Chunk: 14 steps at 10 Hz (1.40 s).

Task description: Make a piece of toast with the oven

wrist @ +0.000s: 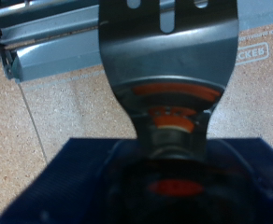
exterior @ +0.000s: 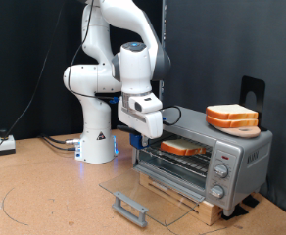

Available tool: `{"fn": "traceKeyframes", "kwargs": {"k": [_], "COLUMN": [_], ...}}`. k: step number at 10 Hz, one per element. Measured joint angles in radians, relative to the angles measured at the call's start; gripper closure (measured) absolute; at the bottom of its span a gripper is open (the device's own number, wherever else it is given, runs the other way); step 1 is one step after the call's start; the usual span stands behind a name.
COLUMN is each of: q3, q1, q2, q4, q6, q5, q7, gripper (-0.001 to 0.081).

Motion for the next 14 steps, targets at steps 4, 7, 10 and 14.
{"fn": "traceKeyframes", "kwargs": {"k": [4, 7, 10, 14], "q3": [-0.036, -0.107, -0.181, -0.241], "q1": [-0.043, -0.12, -0.145, -0.098], "q2": [-0.004, -0.004, -0.001, -0.015], "q4": [0.003, 0.008, 0.007, 0.023], "q6": [-0.058, -0.125, -0.069, -0.069], "q5": [-0.031, -0.074, -0.017, 0.207], "q7": [-0.019, -0.074, -0.115, -0.208], "gripper": [0.0412, 0.0412, 0.0412, 0.0412]}}
